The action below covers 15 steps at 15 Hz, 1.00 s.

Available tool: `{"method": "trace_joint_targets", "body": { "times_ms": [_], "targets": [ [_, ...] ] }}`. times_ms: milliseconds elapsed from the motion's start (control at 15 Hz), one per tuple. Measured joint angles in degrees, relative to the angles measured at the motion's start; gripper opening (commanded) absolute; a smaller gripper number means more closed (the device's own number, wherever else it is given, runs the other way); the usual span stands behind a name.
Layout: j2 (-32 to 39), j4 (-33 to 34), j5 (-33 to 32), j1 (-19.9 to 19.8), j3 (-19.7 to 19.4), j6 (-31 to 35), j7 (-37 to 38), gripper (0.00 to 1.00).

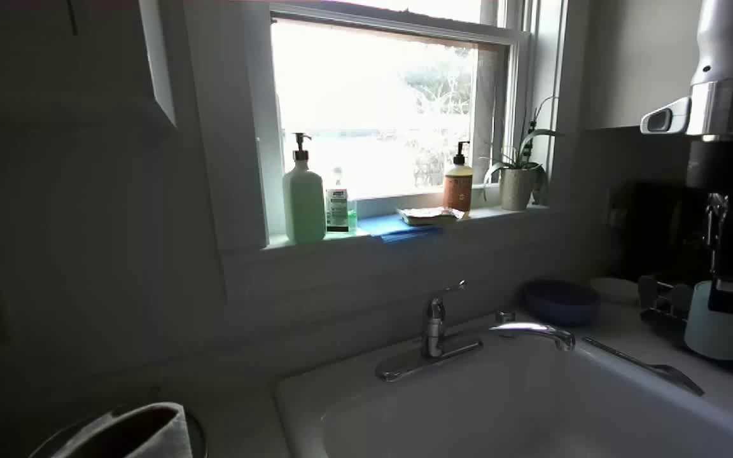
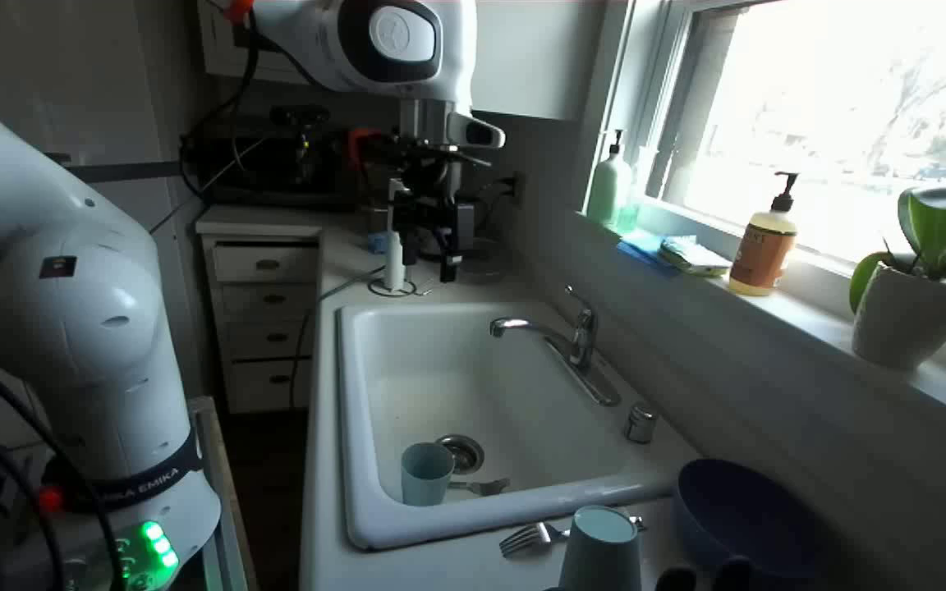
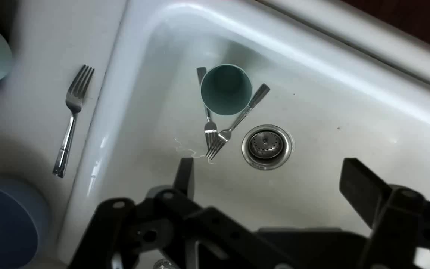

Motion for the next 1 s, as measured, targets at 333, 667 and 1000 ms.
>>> {"method": "trace_joint_targets", "body": {
  "times_ms": [333, 667, 1000],
  "targets": [
    [0.00, 0.00, 0.00, 0.00, 0.00, 0.00, 0.00, 1.00],
    [3.01, 2.10, -0.09, -1.26, -0.84, -0.01, 1.64, 1.00],
    [16.25, 12.36, -0.40, -4.57, -5.66, 0.63, -0.41, 1.00]
  ]
}}
